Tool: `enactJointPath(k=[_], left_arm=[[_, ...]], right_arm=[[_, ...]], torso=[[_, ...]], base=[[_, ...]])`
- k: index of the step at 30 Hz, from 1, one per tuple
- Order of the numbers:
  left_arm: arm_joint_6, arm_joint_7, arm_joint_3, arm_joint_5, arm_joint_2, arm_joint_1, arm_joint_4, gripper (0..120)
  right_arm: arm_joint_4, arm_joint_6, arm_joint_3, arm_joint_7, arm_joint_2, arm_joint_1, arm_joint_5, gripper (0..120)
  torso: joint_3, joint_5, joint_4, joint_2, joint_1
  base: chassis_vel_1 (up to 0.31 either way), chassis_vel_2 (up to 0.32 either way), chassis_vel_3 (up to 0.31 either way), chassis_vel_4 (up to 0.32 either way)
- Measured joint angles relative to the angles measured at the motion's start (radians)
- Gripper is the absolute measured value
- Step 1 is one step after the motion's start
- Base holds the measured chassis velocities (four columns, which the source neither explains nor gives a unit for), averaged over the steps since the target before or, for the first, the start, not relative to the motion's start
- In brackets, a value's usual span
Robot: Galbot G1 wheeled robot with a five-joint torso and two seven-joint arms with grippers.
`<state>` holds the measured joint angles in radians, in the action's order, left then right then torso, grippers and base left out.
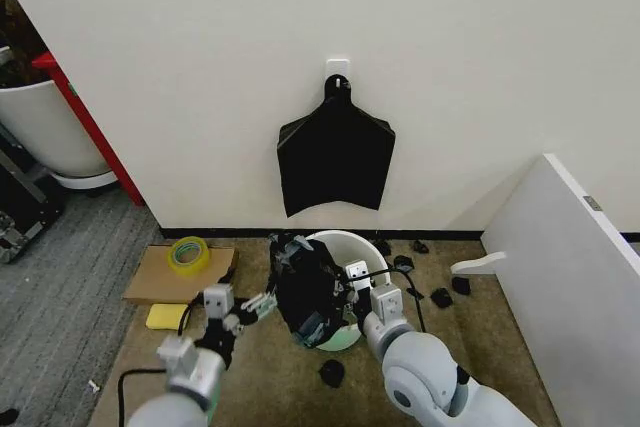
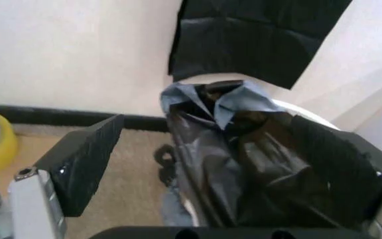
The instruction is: Place the garbage bag over the trash bin.
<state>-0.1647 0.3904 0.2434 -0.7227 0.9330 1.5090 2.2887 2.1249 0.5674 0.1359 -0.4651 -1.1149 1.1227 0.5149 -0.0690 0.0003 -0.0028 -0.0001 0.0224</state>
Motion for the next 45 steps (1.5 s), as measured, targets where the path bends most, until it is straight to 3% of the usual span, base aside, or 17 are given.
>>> enactJointPath(k=[4,7,11,25,37,45], left_arm=[[-0.065,0.019,-0.003,-0.046,-0.007,-0.027,0.014,100],[-0.174,0.069,-0.009,-0.096,-0.007,-0.06,0.021,100],[-0.247,0.107,-0.008,-0.111,0.015,-0.085,0.006,100],[-0.293,0.164,-0.09,-0.254,0.046,-0.205,-0.069,100],[-0.337,0.324,-0.137,-0.489,0.119,-0.333,-0.158,100],[-0.394,0.403,-0.154,-0.56,0.155,-0.427,-0.213,100]], right_arm=[[-0.011,0.001,0.011,0.0,-0.002,-0.016,0.001,0],[-0.021,0.001,0.022,0.001,-0.005,-0.026,0.002,0],[-0.034,0.005,0.037,0.002,-0.013,-0.045,0.007,0],[-0.045,0.013,0.058,0.002,-0.027,-0.064,0.01,0],[-0.031,0.016,0.05,0.002,-0.024,-0.054,0.012,0],[-0.027,0.016,0.049,0.002,-0.02,-0.052,0.016,0]], torso=[[0.0,-0.0001,0.0005,0.0,0.0],[0.0,-0.0001,0.0002,0.0,0.0],[0.0,0.0,0.0004,0.0,0.0],[0.0,0.0,0.0002,0.0,0.0],[0.0,0.0,0.0003,0.0,0.0],[0.0,0.0001,0.0003,0.0,0.0]], base=[[0.0,0.0,0.0,0.0],[0.0,0.0,0.0,0.0],[0.0,0.0,0.0,0.0],[0.0,0.0,0.0,0.0],[0.0,0.0,0.0,0.0],[0.0,0.0,0.0,0.0]])
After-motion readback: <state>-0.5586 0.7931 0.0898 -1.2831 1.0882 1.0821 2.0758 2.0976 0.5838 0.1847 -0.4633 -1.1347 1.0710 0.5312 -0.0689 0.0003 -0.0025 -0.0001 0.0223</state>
